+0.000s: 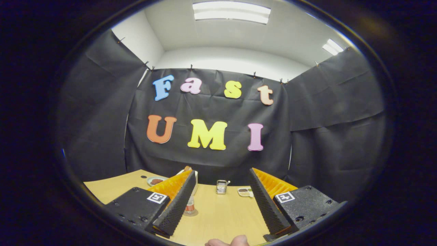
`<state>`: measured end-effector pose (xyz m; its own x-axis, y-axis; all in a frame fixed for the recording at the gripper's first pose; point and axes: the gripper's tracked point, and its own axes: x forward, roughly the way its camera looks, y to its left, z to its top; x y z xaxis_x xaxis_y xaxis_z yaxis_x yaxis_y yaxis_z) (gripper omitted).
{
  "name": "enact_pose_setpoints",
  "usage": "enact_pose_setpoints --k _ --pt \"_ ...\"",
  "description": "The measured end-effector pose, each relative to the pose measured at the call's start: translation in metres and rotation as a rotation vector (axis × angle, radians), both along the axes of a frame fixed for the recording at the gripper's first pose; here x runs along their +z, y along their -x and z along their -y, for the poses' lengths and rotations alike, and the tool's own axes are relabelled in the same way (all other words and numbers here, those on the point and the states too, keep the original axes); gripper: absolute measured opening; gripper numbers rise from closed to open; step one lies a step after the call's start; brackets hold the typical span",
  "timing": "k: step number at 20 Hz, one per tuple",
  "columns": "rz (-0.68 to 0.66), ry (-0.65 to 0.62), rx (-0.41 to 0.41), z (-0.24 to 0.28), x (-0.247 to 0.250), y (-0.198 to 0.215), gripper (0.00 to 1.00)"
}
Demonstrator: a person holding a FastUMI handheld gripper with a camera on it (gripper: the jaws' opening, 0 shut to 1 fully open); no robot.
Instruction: Take the bottle from table, then pour the juice into the cup, finally place the bottle on the coaster
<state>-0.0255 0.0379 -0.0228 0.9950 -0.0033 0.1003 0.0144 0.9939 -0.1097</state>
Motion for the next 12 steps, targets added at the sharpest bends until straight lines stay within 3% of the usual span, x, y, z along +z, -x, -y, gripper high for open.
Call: enact_pose_setpoints --k 12 --pt "-0.037 -0.053 0.008 0.0017 -0.0075 0.0118 0.99"
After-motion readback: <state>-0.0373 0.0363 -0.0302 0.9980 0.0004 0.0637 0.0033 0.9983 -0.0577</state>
